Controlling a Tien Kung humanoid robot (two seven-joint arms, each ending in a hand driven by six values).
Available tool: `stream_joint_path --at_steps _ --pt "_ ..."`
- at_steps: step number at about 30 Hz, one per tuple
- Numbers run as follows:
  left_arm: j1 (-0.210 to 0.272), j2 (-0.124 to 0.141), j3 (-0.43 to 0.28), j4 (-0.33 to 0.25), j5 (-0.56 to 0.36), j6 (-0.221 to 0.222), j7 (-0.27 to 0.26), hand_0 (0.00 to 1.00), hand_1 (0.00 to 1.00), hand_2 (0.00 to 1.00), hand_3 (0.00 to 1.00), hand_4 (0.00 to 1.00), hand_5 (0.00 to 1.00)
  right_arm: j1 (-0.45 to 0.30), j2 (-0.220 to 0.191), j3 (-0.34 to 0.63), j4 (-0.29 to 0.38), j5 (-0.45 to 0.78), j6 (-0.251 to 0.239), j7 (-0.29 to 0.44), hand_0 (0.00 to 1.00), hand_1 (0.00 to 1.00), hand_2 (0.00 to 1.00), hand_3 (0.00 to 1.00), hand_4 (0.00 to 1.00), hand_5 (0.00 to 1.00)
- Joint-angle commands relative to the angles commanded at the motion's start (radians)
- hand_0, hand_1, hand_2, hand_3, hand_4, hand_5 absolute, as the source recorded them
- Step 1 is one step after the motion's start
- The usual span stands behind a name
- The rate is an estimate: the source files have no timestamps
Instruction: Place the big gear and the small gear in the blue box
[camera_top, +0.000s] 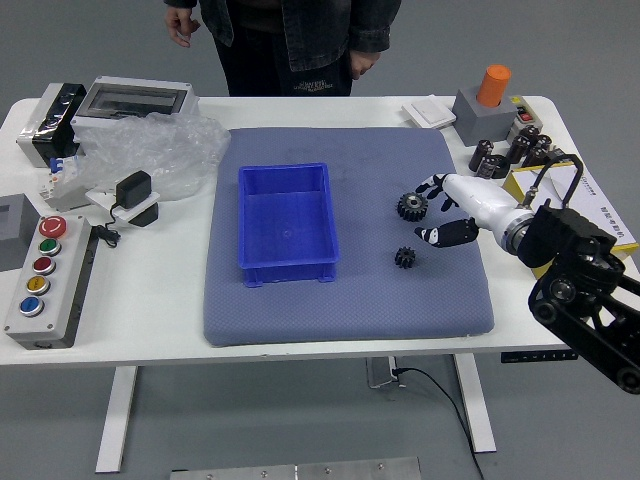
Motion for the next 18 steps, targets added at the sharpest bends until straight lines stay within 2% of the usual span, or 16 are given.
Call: stream_joint_path --at_steps 10,11,16,18 --pt "0.006 -0.005 0.006 0.0 -0.004 0.001 0.002 0.727 0.677 0.696 0.697 0.437 0.015 0.02 0.018 -0.087 -0.045 0.007 -0.022 0.022 0.636 0.609 0.715 0.766 0.745 0.275" --pt "0.006 -0.005 0.006 0.0 -0.004 0.001 0.002 0.728 0.677 0.695 0.697 0.435 0.015 0.021 0.019 -0.092 -0.05 0.005 -0.027 0.027 0.638 0.604 0.692 0.736 0.737 0.276" --pt "0.005 -0.005 0.008 0.0 -0.005 0.001 0.002 0.728 0.677 0.695 0.697 0.435 0.015 0.027 0.023 -0.107 -0.078 0.004 -0.049 0.05 0.638 0.604 0.692 0.736 0.737 0.276" --pt "0.005 -0.005 0.009 0.0 -0.006 0.002 0.002 0.728 0.677 0.697 0.696 0.436 0.015 0.029 0.024 -0.111 -0.088 0.004 -0.057 0.058 0.641 0.593 0.685 0.696 0.722 0.283"
